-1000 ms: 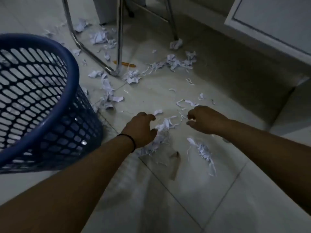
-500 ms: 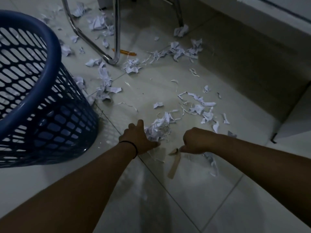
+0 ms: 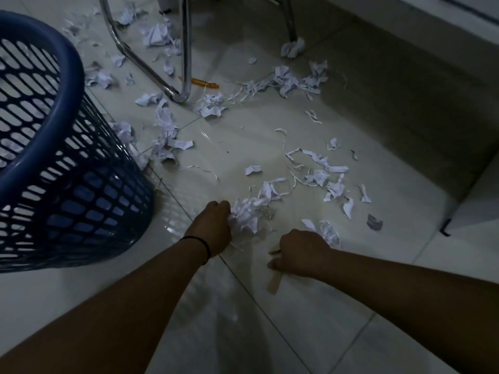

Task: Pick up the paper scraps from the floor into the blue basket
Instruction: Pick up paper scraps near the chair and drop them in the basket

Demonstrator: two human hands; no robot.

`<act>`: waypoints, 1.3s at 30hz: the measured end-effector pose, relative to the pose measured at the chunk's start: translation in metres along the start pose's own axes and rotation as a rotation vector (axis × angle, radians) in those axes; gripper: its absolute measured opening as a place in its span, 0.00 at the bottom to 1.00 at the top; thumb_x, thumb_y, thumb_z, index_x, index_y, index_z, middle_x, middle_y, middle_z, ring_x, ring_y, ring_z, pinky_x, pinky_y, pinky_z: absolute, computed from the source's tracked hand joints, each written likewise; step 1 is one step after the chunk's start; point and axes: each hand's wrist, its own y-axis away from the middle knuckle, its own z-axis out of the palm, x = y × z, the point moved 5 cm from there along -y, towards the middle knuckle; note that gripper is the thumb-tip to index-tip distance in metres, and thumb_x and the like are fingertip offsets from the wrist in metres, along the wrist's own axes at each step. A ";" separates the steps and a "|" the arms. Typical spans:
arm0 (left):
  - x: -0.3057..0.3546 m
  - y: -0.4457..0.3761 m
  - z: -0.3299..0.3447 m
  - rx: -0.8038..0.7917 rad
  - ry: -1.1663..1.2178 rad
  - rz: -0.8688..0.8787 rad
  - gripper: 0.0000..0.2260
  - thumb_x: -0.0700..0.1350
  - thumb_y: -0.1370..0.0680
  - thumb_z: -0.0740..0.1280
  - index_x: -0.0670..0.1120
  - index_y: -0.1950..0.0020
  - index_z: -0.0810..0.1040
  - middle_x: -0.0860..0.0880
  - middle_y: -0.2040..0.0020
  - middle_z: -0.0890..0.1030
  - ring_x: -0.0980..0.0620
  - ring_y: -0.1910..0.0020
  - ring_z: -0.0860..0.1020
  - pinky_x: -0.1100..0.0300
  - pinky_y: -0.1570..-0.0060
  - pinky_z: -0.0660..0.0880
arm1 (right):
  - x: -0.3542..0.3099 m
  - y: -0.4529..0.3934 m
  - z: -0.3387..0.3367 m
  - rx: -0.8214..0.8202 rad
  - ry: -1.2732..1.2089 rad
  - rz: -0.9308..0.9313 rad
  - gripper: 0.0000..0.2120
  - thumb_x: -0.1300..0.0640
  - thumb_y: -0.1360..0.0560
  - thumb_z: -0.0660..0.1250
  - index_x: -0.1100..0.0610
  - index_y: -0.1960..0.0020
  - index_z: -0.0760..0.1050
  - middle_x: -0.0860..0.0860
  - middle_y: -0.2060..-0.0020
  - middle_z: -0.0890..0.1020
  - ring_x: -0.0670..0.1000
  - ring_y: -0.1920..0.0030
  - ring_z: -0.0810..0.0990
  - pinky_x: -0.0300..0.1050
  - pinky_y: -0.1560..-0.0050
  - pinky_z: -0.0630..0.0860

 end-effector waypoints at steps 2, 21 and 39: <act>-0.001 -0.001 -0.003 0.038 0.056 0.010 0.12 0.39 0.26 0.63 0.44 0.43 0.70 0.40 0.45 0.76 0.40 0.50 0.76 0.57 0.55 0.72 | 0.000 0.001 0.005 -0.011 -0.010 -0.008 0.20 0.44 0.28 0.66 0.59 0.47 0.77 0.57 0.48 0.79 0.56 0.49 0.79 0.41 0.60 0.67; 0.020 -0.007 -0.020 0.227 0.191 -0.017 0.08 0.42 0.28 0.66 0.44 0.66 0.70 0.41 0.63 0.78 0.41 0.61 0.76 0.60 0.66 0.64 | 0.067 0.004 -0.055 0.173 -0.343 0.084 0.19 0.63 0.25 0.58 0.58 0.35 0.63 0.62 0.41 0.75 0.59 0.44 0.75 0.49 0.48 0.73; 0.042 -0.007 0.000 0.179 0.243 -0.029 0.12 0.45 0.24 0.63 0.44 0.42 0.69 0.39 0.53 0.81 0.39 0.55 0.78 0.58 0.60 0.69 | 0.105 0.021 0.006 0.120 0.249 -0.049 0.20 0.59 0.21 0.53 0.57 0.29 0.59 0.57 0.45 0.73 0.57 0.54 0.79 0.46 0.64 0.66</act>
